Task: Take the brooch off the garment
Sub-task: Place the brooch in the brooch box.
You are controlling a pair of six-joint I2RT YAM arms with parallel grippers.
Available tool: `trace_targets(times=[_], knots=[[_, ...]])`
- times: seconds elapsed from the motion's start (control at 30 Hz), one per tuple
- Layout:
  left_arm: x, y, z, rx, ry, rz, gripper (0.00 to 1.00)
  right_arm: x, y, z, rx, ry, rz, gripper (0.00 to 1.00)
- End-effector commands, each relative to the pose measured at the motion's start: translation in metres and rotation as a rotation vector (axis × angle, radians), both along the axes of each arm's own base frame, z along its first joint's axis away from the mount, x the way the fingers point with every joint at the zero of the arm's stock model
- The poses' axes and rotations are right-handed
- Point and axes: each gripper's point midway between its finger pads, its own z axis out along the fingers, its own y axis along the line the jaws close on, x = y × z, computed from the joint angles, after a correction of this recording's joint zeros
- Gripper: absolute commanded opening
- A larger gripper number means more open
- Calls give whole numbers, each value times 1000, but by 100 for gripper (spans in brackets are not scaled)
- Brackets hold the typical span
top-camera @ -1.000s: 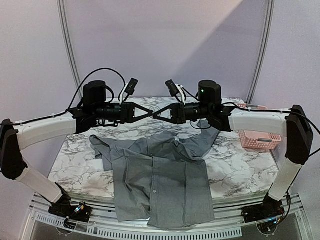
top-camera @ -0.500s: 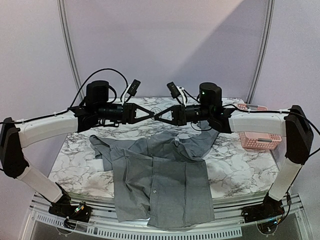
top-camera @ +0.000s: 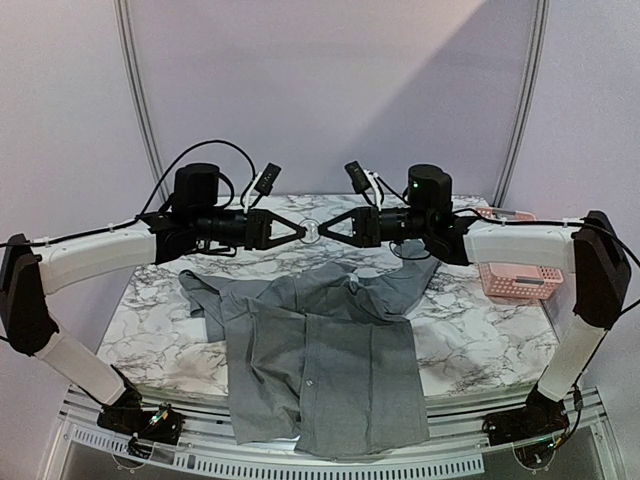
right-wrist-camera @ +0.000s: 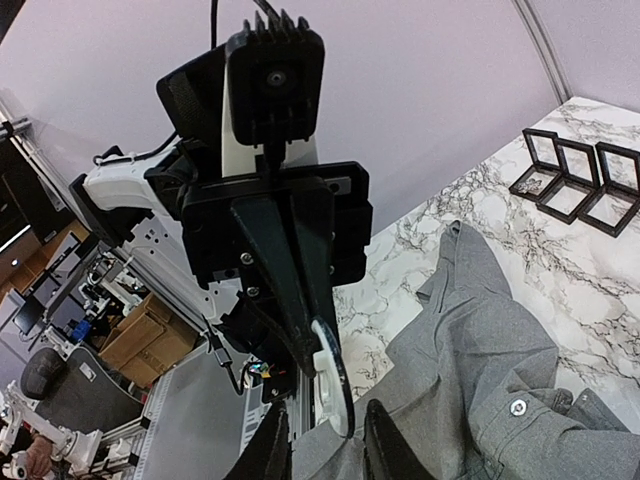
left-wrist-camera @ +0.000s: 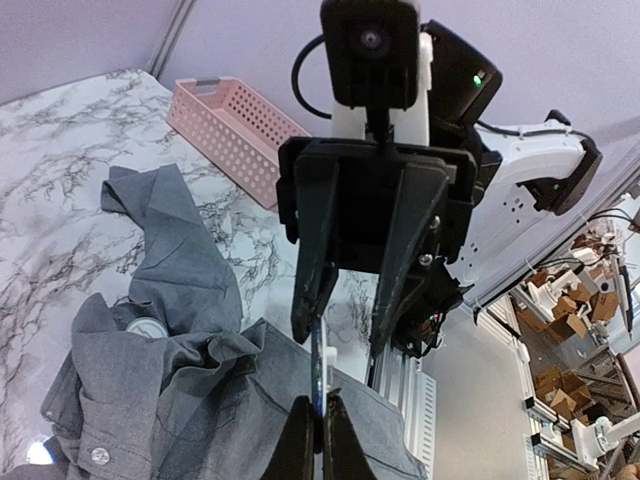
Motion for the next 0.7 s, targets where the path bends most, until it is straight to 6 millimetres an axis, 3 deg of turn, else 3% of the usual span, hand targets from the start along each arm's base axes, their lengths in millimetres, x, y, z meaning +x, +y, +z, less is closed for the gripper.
trace_targets(times=[0.0,0.2,0.4,0.67], knots=[[8,2,-1,16,-10,19,0,-8,-5,16,33,-51,4,26],[13,7,-3,41,-22,57,0,-5,-8,16,28,-56,-27,36],[34,34,-14,185,-111,221,0,13,-17,12,-26,-59,-174,44],[76,68,-65,445,-71,366,0,37,-50,-5,-104,-61,-395,58]])
